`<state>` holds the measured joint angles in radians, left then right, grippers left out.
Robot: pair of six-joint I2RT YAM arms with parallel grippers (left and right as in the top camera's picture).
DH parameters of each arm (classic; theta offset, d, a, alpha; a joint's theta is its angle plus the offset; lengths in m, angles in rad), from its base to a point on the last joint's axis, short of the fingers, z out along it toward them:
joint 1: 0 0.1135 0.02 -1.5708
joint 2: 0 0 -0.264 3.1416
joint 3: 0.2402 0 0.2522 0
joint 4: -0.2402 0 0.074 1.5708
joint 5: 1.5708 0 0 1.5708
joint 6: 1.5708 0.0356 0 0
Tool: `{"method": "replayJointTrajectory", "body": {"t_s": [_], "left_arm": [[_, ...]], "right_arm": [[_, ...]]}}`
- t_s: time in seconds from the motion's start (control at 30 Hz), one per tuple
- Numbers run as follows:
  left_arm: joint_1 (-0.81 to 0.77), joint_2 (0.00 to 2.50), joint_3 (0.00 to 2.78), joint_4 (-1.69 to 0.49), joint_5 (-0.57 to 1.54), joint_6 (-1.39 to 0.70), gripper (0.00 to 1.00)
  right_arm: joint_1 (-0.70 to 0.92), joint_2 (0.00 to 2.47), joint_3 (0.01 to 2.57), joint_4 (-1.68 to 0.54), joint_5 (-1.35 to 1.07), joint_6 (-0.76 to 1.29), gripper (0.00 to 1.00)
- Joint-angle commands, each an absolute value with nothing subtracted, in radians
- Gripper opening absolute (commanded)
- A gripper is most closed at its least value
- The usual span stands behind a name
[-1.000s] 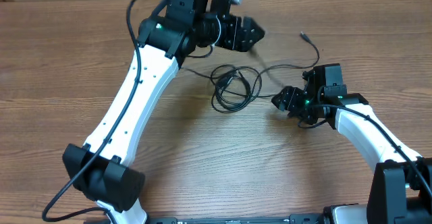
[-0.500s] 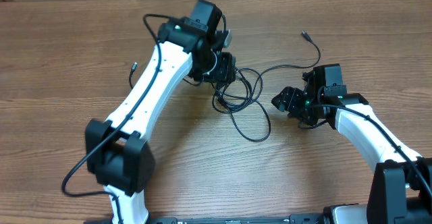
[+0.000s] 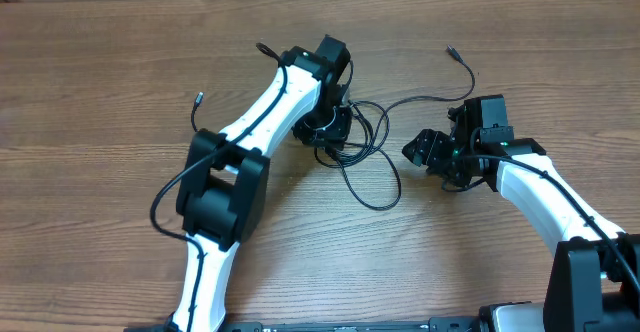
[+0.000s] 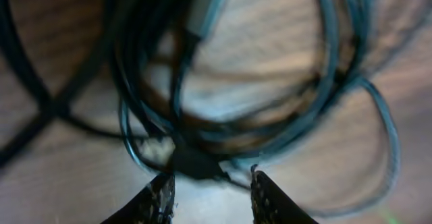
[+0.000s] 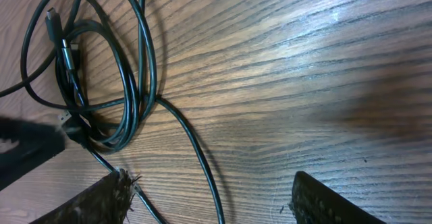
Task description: Untangle cables
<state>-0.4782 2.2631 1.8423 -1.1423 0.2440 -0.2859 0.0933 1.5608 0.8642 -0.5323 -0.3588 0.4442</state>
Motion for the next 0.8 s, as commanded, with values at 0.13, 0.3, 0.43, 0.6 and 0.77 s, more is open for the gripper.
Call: {"method": "replayJointTrajectory", "body": {"t_s": [0.13, 0.3, 0.43, 0.6, 0.77], "left_arm": [[-0.478, 2.318, 1.833, -1.114, 0.199, -0.296, 0.37], [-0.478, 2.318, 1.833, -1.166, 0.199, -0.295, 0.36], [-0.478, 2.318, 1.833, -1.234, 0.199, -0.295, 0.33], [-0.478, 2.318, 1.833, -1.322, 0.199, -0.295, 0.04], [-0.473, 2.318, 1.836, -1.316, 0.200, -0.295, 0.04]], "right_arm": [[0.096, 1.564, 0.891, -0.530, -0.349, 0.442, 0.75], [0.096, 1.564, 0.891, -0.530, -0.349, 0.442, 0.75], [0.096, 1.564, 0.891, -0.530, -0.349, 0.442, 0.75], [0.096, 1.564, 0.891, -0.530, -0.349, 0.442, 0.75], [0.096, 1.564, 0.891, -0.530, -0.349, 0.442, 0.76]]}}
